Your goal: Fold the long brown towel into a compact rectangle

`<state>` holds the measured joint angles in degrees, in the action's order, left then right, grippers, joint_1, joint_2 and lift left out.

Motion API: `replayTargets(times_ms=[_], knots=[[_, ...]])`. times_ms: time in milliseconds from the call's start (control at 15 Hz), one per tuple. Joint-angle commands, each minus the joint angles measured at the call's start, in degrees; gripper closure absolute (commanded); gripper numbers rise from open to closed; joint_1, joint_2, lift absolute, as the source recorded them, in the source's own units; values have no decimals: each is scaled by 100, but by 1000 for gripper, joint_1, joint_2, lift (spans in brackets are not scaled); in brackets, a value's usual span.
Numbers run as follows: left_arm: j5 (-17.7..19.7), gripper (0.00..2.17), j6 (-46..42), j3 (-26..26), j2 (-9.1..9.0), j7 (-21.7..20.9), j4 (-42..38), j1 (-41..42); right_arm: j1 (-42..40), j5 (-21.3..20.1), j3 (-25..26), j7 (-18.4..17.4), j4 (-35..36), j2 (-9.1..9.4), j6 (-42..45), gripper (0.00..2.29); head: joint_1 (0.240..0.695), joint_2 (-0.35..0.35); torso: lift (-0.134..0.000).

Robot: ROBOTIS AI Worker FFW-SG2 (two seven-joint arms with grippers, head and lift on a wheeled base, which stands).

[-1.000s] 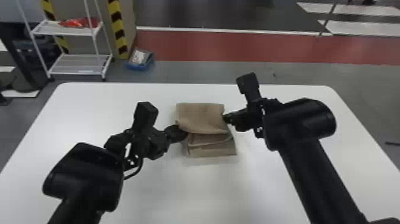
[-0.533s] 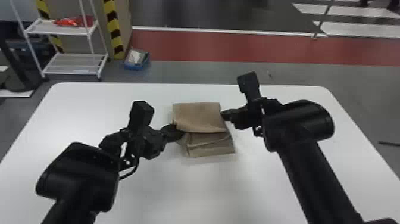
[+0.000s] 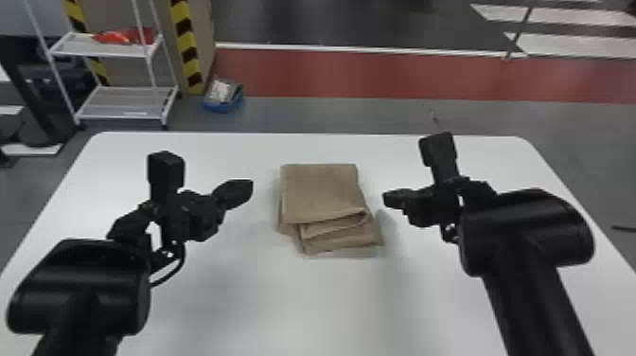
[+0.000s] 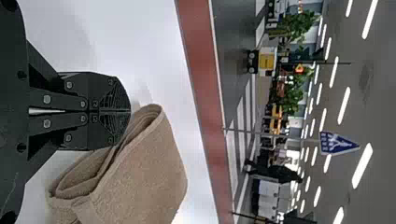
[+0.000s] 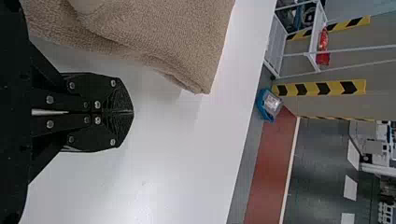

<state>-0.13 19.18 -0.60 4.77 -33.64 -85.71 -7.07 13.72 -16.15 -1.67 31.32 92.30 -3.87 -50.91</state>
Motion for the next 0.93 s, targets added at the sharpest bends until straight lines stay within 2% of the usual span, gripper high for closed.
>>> replayTargets(times_ms=[0,67,133,267,333,533,600,867], knots=[[408,1909,-93,508,15,-2,-394,286,-502,104,140,15,1009,-9,-196,1946,695,-62,-123],[681,1835,-199,728,15,24,-526,435,-652,156,140,24,1308,-9,-108,1946,695,-44,-123],[1015,1433,-234,895,15,33,-640,558,-757,227,114,24,1501,0,67,1946,695,-33,-123],[1199,211,-568,1035,15,24,-772,795,-748,271,-9,24,1598,44,384,1946,695,0,-123],[1261,-1,-585,1079,15,33,-816,874,-634,244,-79,-3,1536,61,384,1946,695,13,-123],[1463,2,-691,1062,15,33,-737,936,-335,236,-159,-3,578,61,718,1946,695,55,-123],[1489,6,-691,1035,15,33,-737,954,-230,174,-202,-12,165,61,876,1946,695,57,-123],[1489,22,-691,983,15,33,-693,954,-63,148,-229,-179,-714,53,1333,1946,695,54,-123]])
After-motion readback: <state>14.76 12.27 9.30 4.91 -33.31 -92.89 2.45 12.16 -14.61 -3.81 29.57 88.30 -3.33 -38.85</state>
